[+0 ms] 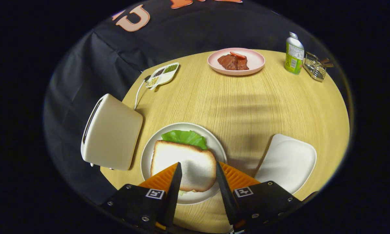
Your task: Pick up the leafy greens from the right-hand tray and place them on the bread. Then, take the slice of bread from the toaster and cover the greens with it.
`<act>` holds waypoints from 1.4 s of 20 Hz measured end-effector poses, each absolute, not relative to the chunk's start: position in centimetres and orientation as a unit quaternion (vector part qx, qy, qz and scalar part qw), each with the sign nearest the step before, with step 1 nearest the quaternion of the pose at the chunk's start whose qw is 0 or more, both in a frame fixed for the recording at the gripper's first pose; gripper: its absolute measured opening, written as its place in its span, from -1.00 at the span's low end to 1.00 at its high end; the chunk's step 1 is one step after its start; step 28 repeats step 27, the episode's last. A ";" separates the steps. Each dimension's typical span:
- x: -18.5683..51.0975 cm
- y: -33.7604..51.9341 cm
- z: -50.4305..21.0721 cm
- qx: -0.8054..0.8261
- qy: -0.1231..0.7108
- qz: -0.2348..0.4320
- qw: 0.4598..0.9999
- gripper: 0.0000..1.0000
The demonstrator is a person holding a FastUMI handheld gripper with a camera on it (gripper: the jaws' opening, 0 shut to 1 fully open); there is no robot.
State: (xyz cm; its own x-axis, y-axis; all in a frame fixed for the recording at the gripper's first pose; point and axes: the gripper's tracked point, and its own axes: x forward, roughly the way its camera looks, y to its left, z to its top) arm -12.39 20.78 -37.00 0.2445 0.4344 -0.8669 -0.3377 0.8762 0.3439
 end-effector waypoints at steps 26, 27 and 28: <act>0.8 10.4 6.8 0.031 -0.007 0.134 0.991 0.54; 0.9 10.1 7.0 0.034 -0.011 0.129 0.991 0.54; 0.9 10.1 7.0 0.034 -0.011 0.129 0.991 0.54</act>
